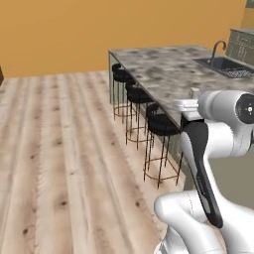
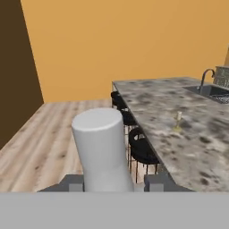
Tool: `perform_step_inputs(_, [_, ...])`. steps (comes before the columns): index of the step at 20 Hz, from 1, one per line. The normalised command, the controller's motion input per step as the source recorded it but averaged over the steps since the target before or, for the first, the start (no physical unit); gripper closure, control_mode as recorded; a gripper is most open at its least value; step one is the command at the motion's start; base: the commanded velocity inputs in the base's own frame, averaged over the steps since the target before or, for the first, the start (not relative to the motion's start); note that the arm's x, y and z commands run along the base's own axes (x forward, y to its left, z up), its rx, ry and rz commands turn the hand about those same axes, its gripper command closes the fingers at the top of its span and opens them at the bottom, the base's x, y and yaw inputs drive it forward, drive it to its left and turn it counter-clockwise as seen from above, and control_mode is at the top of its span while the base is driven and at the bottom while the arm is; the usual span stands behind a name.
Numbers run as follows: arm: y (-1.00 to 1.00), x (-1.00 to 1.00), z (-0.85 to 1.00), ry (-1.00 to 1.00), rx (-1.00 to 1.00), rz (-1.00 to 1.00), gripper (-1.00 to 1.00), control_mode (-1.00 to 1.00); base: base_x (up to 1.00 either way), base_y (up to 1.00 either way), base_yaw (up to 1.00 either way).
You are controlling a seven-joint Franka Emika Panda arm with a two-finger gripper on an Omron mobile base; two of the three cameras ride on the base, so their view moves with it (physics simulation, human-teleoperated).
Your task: Get the candle and the liquor from the cabinet and move them to the dining counter.
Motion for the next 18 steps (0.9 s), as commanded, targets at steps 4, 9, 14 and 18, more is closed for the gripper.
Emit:
perform_step_inputs(4, [0.0, 0.0, 0.0, 0.0, 0.0, 0.0, 1.0, 1.0, 0.55, -0.17, 0.08])
perform_step_inputs(9, [0.0, 0.0, 0.0, 0.0, 0.0, 0.0, 1.0, 1.0, 0.41, -0.46, 0.04])
perform_step_inputs(14, [0.0, 0.0, 0.0, 0.0, 0.0, 0.0, 1.0, 1.0, 0.62, -0.16, -0.02])
perform_step_inputs(18, [0.0, 0.0, 0.0, 0.0, 0.0, 0.0, 1.0, 1.0, 0.63, 0.29, -0.24])
